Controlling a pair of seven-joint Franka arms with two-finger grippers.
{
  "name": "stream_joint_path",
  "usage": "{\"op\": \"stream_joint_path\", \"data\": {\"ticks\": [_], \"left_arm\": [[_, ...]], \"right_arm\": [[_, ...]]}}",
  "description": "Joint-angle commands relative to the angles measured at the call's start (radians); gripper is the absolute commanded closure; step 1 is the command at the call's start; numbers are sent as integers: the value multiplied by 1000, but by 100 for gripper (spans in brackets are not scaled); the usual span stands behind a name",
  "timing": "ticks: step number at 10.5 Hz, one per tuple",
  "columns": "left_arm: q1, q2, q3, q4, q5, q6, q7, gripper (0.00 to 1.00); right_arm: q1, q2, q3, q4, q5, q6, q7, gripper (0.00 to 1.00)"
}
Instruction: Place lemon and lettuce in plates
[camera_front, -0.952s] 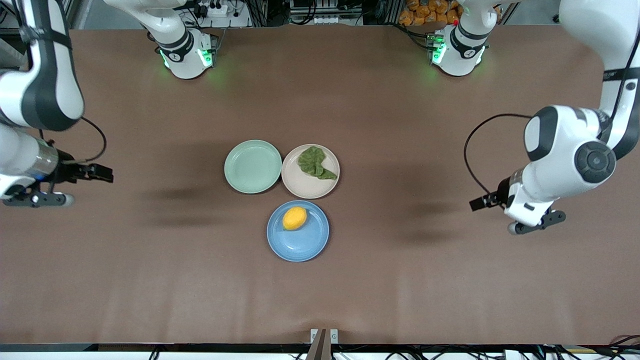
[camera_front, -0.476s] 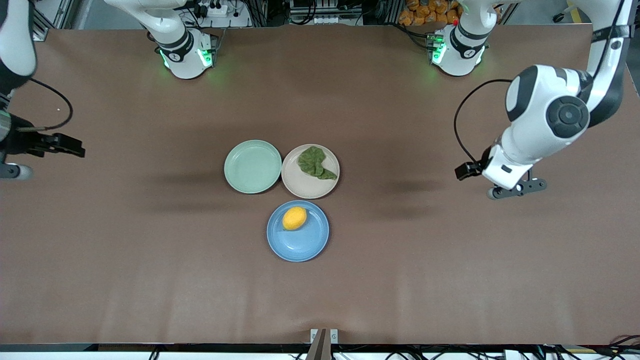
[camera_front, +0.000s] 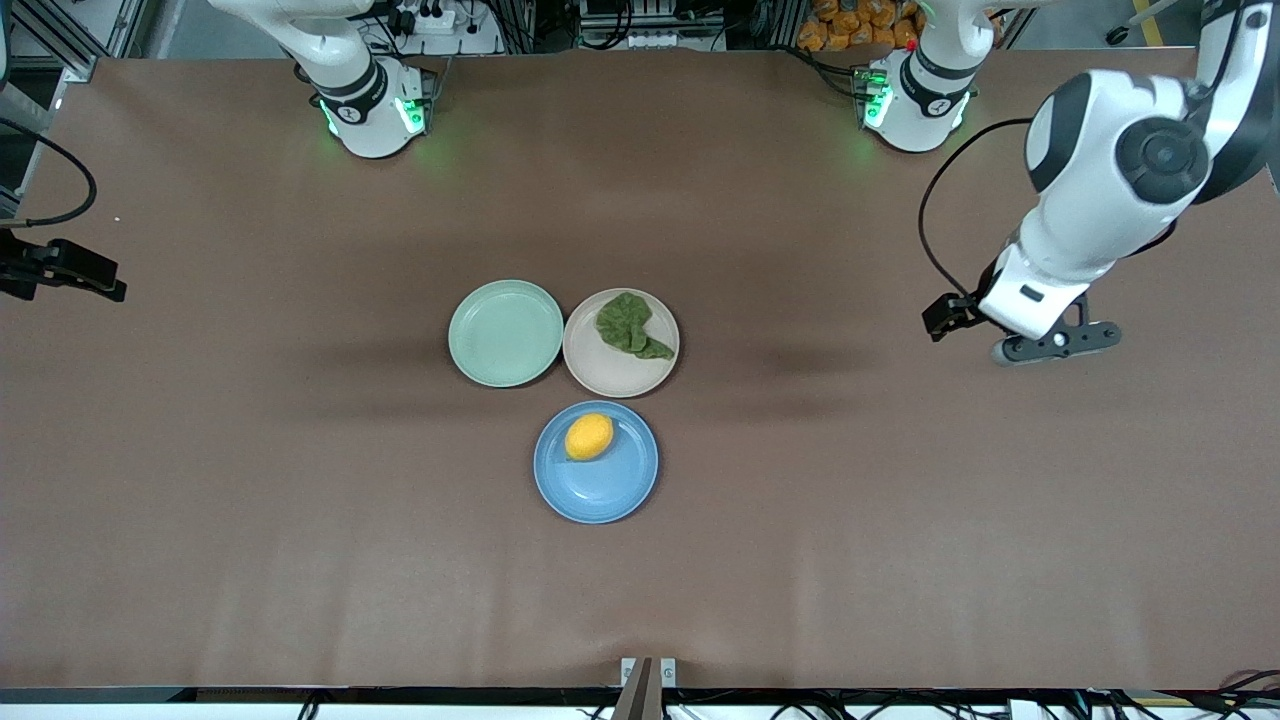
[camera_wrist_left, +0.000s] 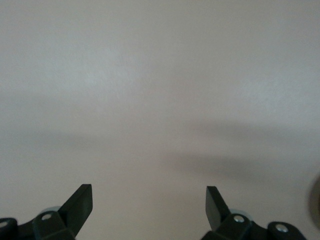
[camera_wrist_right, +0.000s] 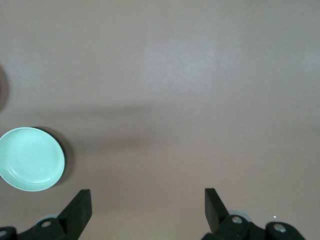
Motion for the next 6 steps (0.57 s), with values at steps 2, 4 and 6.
{"op": "stream_joint_path", "data": {"ticks": [2,4,6], "left_arm": [[-26,-26,27,107,-29,-77,38,0],[-42,-22,27,196,-29,-162,41,0],[-59,-20,33,274,-30,-264,41,0]], "right_arm": [[-9,0,13,20,5,-13,27,0],[-6,-6,17,20,6,-7,42,0],[1,-6,30,22,6,-8,42,0]]}}
